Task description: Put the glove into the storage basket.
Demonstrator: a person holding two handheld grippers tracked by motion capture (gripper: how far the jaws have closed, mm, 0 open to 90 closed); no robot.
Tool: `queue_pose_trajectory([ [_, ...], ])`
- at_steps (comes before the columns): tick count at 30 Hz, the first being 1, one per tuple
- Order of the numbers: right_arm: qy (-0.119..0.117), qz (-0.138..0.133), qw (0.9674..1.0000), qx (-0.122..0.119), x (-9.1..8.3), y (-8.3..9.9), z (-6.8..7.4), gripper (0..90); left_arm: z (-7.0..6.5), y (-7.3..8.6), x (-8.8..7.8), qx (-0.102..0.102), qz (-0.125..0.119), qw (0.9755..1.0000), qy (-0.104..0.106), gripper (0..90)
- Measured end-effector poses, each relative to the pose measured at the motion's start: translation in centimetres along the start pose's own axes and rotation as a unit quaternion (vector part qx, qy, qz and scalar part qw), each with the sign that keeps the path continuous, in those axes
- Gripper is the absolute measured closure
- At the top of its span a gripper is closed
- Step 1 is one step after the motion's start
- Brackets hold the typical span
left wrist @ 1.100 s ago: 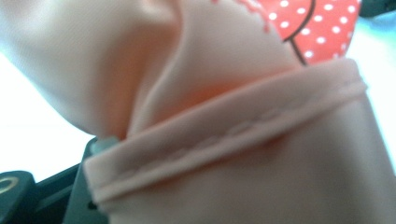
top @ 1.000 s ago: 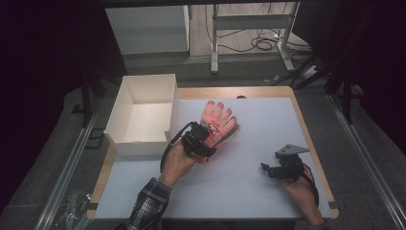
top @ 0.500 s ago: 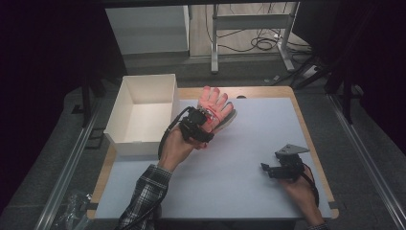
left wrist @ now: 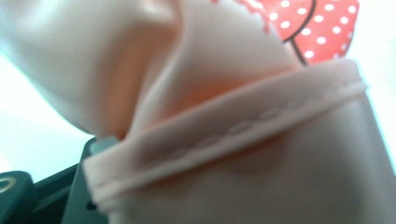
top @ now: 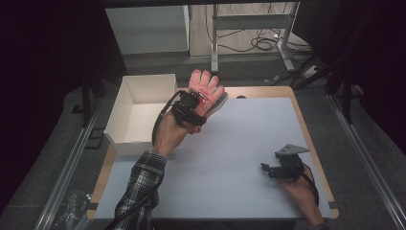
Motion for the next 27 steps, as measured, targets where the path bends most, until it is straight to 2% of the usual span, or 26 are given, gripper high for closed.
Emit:
queue_pose_trajectory([
  [9,0.000,0.000,1.0000,0.000,0.0,0.0,0.0,23.4,3.3,-0.4,-1.7,-0.029,-0.005,0.9992,-0.025,41.8],
  [15,0.000,0.000,1.0000,0.000,0.0,0.0,0.0,23.4,5.5,-0.3,-2.8,-0.057,-0.006,0.9973,-0.046,41.6],
  [22,0.000,-0.001,1.0000,-0.001,0.0,0.0,0.0,23.4,8.0,1.0,-3.4,-0.082,-0.002,0.9942,-0.068,41.1],
  [27,0.001,0.000,1.0000,-0.001,0.0,0.0,0.0,23.4,10.0,2.1,-3.8,-0.111,-0.001,0.9898,-0.089,40.6],
])
Point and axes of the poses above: each handheld gripper's, and its own axes: x roughly forward along the jaws, y roughly out of its underside, z roughly to its left, the point moved 7 cm from there along x, roughly forward along the jaws, and after that the axes turned 9 degrees about -y, right-handed, at the moved point
